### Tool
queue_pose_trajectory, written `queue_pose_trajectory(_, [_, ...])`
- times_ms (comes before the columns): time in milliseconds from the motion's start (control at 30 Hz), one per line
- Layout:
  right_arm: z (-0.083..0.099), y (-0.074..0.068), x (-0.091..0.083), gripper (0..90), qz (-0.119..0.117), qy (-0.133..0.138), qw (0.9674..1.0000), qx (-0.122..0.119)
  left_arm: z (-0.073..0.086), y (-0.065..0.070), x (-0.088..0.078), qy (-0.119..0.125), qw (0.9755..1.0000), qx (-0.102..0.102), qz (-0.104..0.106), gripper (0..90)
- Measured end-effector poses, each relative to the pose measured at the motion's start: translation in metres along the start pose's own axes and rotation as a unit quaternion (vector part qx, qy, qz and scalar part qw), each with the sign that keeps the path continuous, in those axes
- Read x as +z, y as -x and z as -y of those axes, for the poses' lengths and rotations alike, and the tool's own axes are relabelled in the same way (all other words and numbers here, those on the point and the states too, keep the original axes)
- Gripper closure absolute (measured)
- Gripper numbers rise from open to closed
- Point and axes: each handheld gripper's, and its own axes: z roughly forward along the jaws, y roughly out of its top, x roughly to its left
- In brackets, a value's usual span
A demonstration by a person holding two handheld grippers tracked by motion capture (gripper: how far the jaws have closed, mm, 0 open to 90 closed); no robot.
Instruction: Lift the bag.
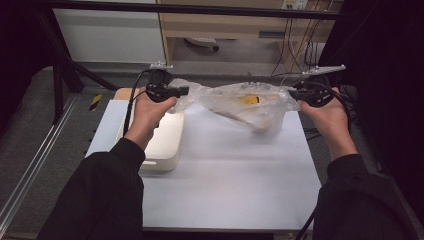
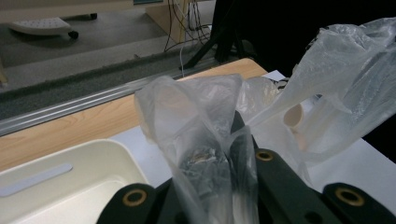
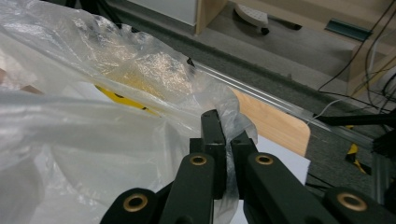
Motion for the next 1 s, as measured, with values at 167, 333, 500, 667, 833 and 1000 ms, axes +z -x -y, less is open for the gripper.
queue_pose_trajectory(167, [0.006, 0.002, 0.001, 90.0, -0.001, -0.006, 1.0, 0.002, 0.012, 0.006, 0.002, -0.017, 0.9998, 0.004, 0.009, 90.0])
queue_pose_trajectory(333, [0.028, 0.0, 0.001, 90.0, -0.019, -0.02, 0.9996, 0.009, 0.038, 0.017, -0.002, -0.034, 0.999, 0.009, 0.028, 90.0])
queue_pose_trajectory(500, [0.055, -0.007, -0.001, 90.0, -0.029, -0.03, 0.999, 0.016, 0.068, 0.034, -0.009, -0.042, 0.9977, 0.015, 0.051, 90.0])
queue_pose_trajectory(667, [0.08, -0.016, -0.005, 90.0, -0.042, -0.04, 0.9982, 0.017, 0.097, 0.049, -0.016, -0.055, 0.9957, 0.022, 0.07, 90.0])
queue_pose_trajectory(833, [0.098, -0.026, -0.009, 90.0, -0.046, -0.047, 0.9978, 0.014, 0.127, 0.063, -0.018, -0.076, 0.9929, 0.031, 0.087, 89.9])
queue_pose_trajectory(1000, [0.114, -0.034, -0.011, 90.0, -0.053, -0.057, 0.9969, 0.011, 0.152, 0.077, -0.02, -0.08, 0.9915, 0.038, 0.095, 89.9])
